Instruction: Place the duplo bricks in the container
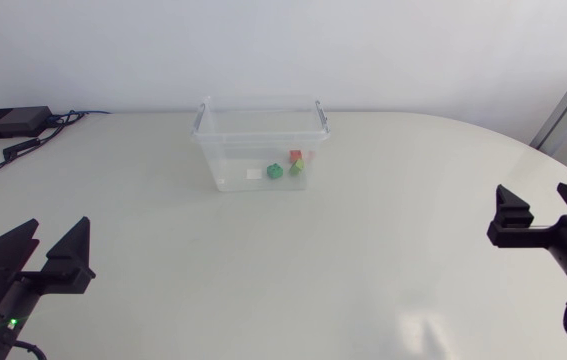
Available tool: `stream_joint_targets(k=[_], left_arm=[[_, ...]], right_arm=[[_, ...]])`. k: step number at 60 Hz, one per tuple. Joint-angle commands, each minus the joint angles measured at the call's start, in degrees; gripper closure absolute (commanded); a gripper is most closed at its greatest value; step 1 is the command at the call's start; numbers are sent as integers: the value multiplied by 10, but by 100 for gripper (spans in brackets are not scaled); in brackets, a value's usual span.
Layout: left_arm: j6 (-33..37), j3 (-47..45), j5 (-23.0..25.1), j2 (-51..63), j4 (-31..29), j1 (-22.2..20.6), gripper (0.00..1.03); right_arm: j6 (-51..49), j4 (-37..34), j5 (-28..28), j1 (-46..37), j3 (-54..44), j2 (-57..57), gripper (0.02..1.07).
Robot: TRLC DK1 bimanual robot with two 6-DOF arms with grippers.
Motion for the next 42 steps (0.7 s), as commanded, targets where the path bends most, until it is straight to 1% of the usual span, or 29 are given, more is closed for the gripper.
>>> stream_joint_targets(k=[1,42], left_arm=[[10,-11,5,-5,2,2,4],[23,-12,16,-1,5,2,4]], right_arm=[[5,-2,-7,6,-27,-30,6],[82,-41,-49,43,-136,-231,6]])
